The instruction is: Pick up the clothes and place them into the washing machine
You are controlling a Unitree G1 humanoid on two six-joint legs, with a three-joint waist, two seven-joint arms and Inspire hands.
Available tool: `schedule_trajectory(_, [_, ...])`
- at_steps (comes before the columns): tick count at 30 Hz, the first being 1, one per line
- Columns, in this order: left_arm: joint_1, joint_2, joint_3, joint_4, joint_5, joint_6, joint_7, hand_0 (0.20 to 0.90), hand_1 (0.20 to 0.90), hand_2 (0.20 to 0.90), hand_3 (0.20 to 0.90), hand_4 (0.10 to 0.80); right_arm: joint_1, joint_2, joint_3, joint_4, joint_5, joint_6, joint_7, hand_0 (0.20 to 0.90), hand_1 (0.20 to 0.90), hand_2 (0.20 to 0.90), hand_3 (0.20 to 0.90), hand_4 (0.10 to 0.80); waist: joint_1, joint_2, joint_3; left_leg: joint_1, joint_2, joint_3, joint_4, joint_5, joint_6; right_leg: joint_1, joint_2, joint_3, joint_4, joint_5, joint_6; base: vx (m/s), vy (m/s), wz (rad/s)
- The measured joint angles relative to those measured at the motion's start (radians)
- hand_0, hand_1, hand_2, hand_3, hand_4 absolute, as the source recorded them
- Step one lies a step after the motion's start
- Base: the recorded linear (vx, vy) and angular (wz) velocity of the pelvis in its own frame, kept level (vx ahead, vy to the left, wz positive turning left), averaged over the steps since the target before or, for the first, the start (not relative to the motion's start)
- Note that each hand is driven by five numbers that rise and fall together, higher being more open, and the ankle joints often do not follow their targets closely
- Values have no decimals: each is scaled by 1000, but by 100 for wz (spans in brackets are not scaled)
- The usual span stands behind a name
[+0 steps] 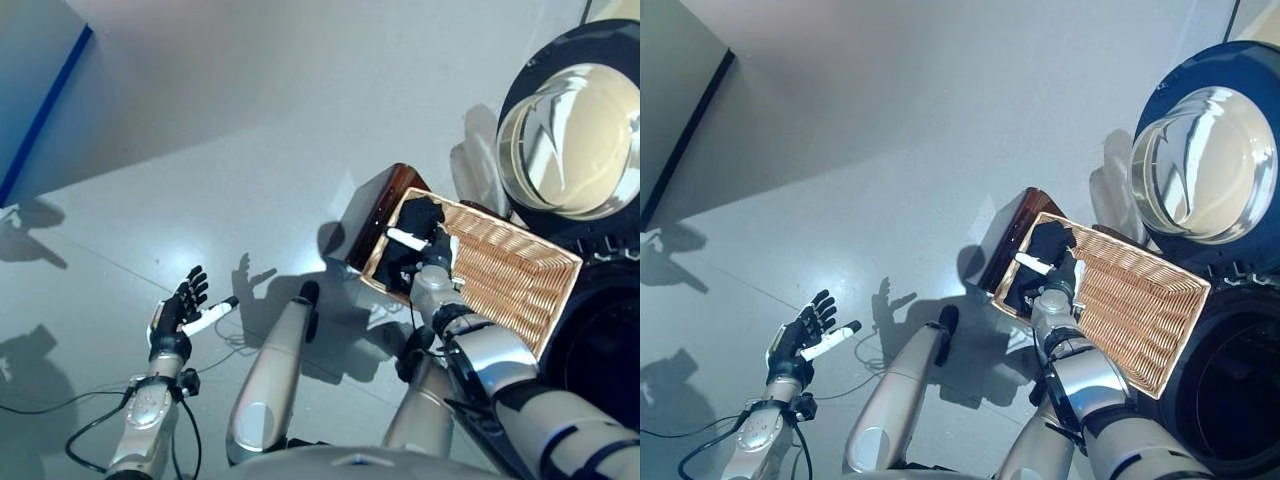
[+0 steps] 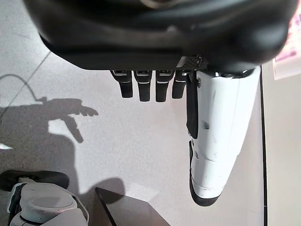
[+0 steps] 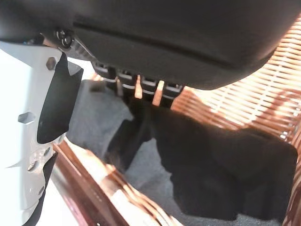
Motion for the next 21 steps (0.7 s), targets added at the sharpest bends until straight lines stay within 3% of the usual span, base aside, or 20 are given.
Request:
schedule_trajectory(8, [-1,0,0,-5,0,0,1,900,900,900,900,800,-5,1,8,36,-24,8,-16,900,900,900,900,800,0,1,-4,-46,-3,-3,39,-3,4,-40,-7,3,36,-1,-1,-4,3,1])
schedule_trajectory(9, [-1,0,0,-5,0,0,1,900,900,900,900,800,-6,1,9,37,-35,22,-17,834,834,834,834,753,0,1,-4,-46,-5,-3,45,-6,4,-42,-11,5,45,-3,-2,0,0,0])
schedule_trajectory(10, [-1,0,0,-5,1,0,1,900,900,900,900,800,-6,0,9,37,-48,22,-17,414,414,414,414,453,0,1,-4,-49,-7,-3,48,-9,0,-45,-12,7,47,-3,-2,0,0,0])
schedule_trajectory(11, [-1,0,0,-5,1,0,1,900,900,900,900,800,-6,0,9,38,-54,22,-18,414,414,414,414,453,0,1,-4,-50,-8,-3,48,-9,0,-46,-13,7,47,-3,-2,0,0,0])
schedule_trajectory(12, [0,0,0,-5,1,0,1,900,900,900,900,800,-6,-1,10,40,-64,22,-19,200,200,200,200,300,0,1,-3,-52,-10,-3,50,-9,1,-49,-15,8,50,-3,-2,0,0,0])
schedule_trajectory(21, [3,1,2,-4,1,1,7,900,900,900,900,800,-8,-11,9,67,-68,44,-38,200,200,200,200,300,-1,3,-3,-72,-14,0,67,-10,3,-74,-16,26,70,-4,-4,-3,1,0])
